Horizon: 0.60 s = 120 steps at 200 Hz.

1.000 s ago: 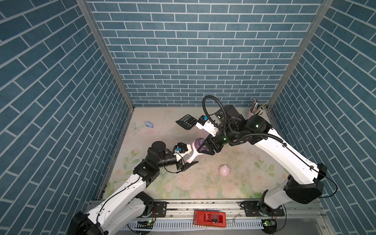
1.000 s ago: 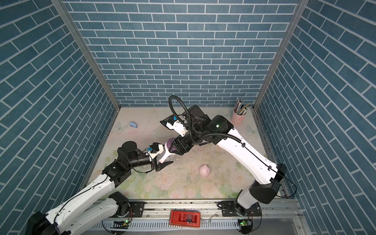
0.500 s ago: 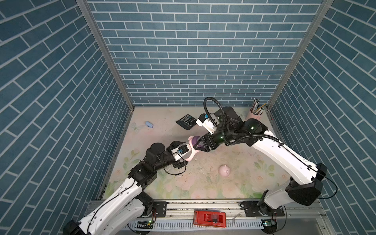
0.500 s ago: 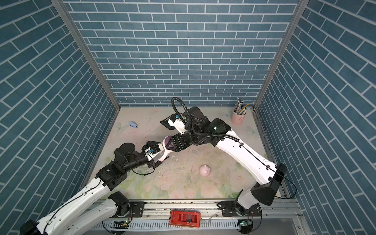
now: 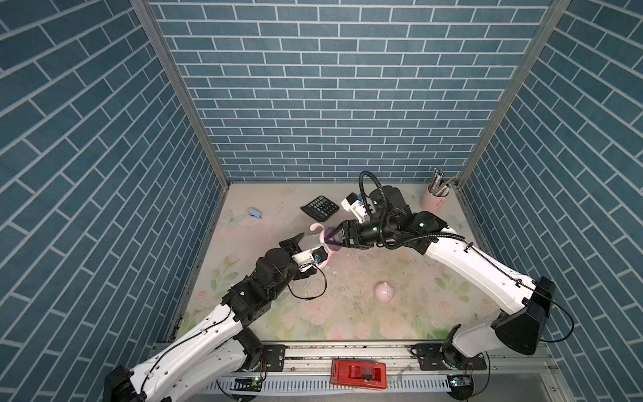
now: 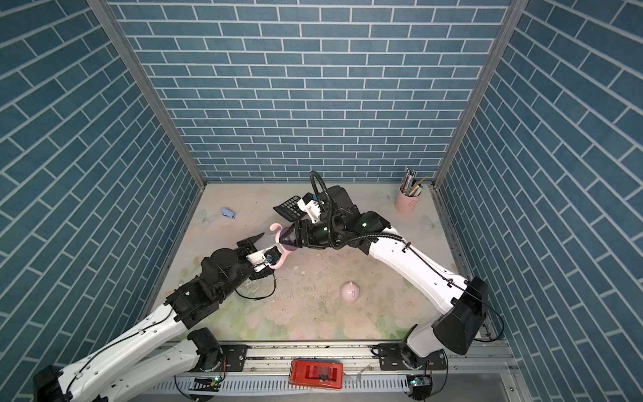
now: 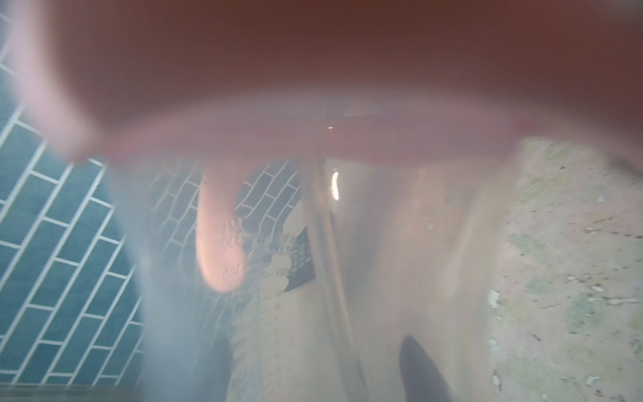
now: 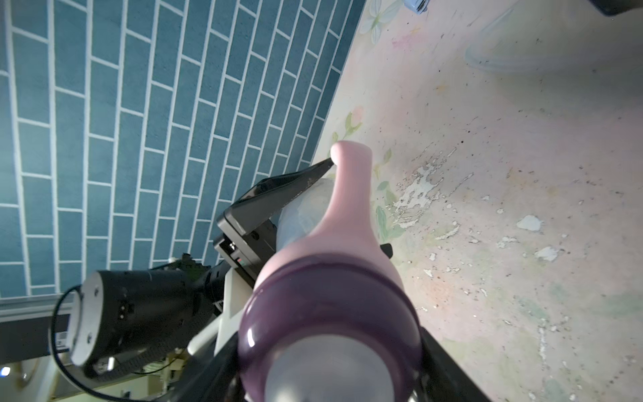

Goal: Assemble the baby bottles
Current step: Close the nipple on the baby bottle.

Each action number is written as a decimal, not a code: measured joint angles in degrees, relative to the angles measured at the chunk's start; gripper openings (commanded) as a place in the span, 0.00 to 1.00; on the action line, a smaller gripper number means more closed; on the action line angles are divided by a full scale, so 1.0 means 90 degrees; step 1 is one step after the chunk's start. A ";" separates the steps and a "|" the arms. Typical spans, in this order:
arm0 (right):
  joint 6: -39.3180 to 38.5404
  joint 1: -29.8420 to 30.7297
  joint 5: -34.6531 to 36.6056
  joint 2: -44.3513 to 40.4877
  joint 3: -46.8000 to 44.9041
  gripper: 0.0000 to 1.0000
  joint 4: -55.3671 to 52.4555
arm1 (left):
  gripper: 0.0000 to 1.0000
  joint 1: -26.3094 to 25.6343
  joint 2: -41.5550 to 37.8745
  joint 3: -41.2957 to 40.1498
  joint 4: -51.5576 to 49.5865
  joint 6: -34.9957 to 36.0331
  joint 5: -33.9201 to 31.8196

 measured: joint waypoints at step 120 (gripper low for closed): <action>0.2008 -0.0177 0.0352 0.0041 -0.0262 0.51 0.0911 | 0.33 -0.0364 0.0177 -0.0658 0.1843 0.0571 -0.1001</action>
